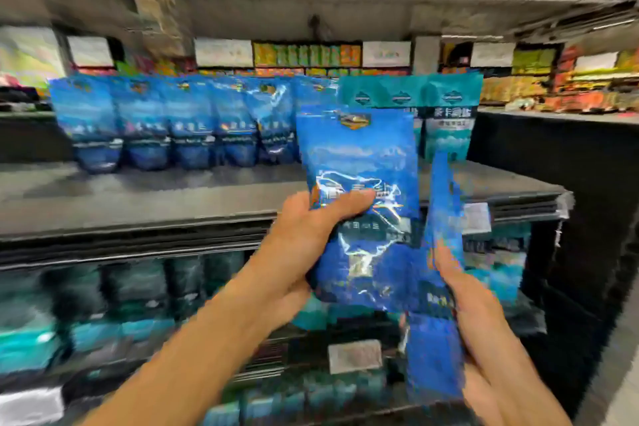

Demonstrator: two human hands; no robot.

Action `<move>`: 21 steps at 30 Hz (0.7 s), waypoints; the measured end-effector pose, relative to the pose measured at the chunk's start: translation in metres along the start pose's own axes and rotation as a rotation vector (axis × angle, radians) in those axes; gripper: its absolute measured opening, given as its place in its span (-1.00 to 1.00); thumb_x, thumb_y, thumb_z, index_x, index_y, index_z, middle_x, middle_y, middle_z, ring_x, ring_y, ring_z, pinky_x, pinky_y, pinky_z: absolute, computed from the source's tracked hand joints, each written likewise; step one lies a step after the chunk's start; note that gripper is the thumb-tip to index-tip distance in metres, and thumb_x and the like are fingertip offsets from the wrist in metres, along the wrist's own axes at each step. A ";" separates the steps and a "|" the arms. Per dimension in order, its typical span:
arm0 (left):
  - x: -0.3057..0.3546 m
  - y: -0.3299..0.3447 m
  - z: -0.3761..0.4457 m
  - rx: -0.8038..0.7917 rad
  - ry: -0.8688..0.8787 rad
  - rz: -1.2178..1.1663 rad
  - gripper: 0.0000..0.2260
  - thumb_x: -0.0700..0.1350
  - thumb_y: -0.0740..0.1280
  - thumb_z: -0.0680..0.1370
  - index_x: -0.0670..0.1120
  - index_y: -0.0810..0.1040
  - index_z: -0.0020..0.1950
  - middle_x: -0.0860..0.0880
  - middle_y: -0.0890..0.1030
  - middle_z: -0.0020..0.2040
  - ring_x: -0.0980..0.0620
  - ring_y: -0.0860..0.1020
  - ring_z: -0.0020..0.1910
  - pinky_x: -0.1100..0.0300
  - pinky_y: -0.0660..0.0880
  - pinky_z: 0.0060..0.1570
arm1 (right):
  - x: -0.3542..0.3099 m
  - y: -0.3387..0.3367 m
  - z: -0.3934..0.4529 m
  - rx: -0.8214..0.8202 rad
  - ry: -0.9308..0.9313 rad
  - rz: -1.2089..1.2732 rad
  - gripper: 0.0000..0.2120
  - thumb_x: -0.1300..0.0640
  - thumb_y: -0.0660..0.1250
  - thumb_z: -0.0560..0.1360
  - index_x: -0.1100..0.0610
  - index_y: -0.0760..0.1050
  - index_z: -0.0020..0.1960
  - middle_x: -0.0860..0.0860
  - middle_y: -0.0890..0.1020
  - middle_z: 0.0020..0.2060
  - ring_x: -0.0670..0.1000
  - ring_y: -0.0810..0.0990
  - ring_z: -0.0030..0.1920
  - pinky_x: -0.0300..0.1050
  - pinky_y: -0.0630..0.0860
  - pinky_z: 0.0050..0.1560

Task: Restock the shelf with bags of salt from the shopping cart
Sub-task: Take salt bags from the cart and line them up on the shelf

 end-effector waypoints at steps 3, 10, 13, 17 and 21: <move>0.057 -0.055 0.006 0.130 0.129 0.116 -0.68 -0.06 0.49 0.30 -0.12 0.70 0.01 -0.11 0.73 -0.04 -0.04 0.70 -0.16 0.06 0.64 -0.11 | -0.031 0.048 0.020 -0.103 -0.094 -0.070 -0.75 -0.07 0.47 0.33 0.12 0.69 -0.21 0.12 0.72 -0.26 0.11 0.69 -0.28 0.08 0.66 -0.18; 0.125 -0.204 0.042 0.369 0.166 0.192 -0.82 -0.21 0.41 0.49 -0.10 0.65 0.08 -0.02 0.73 -0.09 0.05 0.70 -0.16 0.13 0.64 -0.17 | -0.053 0.198 0.122 -0.244 -0.211 -0.129 -0.93 0.15 0.30 0.52 0.10 0.54 -0.12 -0.04 0.66 -0.39 -0.06 0.63 -0.42 -0.20 0.56 -0.34; 0.134 -0.268 0.058 0.480 0.130 0.208 -0.69 -0.21 0.44 0.48 -0.11 0.61 0.23 -0.09 0.70 0.08 -0.05 0.67 0.02 -0.02 0.61 0.07 | -0.031 0.252 0.162 -0.316 -0.257 -0.137 -0.75 0.22 0.36 0.53 0.20 0.53 0.20 0.09 0.71 -0.03 0.05 0.69 -0.11 -0.03 0.63 -0.11; 0.139 -0.339 0.083 0.551 0.116 0.180 -0.70 -0.23 0.43 0.49 -0.09 0.61 0.22 -0.11 0.69 0.04 -0.10 0.65 0.00 -0.10 0.60 0.03 | 0.009 0.315 0.215 -0.326 -0.269 -0.251 -0.70 0.25 0.39 0.52 0.22 0.49 0.24 0.16 0.67 0.10 0.16 0.66 0.10 0.19 0.58 0.16; 0.139 -0.388 0.110 0.565 0.153 0.153 -0.75 -0.25 0.44 0.47 -0.09 0.63 0.14 -0.06 0.72 -0.08 0.01 0.70 -0.20 0.05 0.64 -0.24 | 0.047 0.361 0.265 -0.278 -0.281 -0.379 -0.63 0.22 0.44 0.48 0.23 0.44 0.25 0.20 0.62 0.17 0.20 0.60 0.19 0.25 0.52 0.24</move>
Point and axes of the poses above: each hand's wrist, its own z-axis towards the middle knuckle, its own y-axis out of the palm, x = y × z, the point moved 1 cm from there along z, towards the middle knuckle
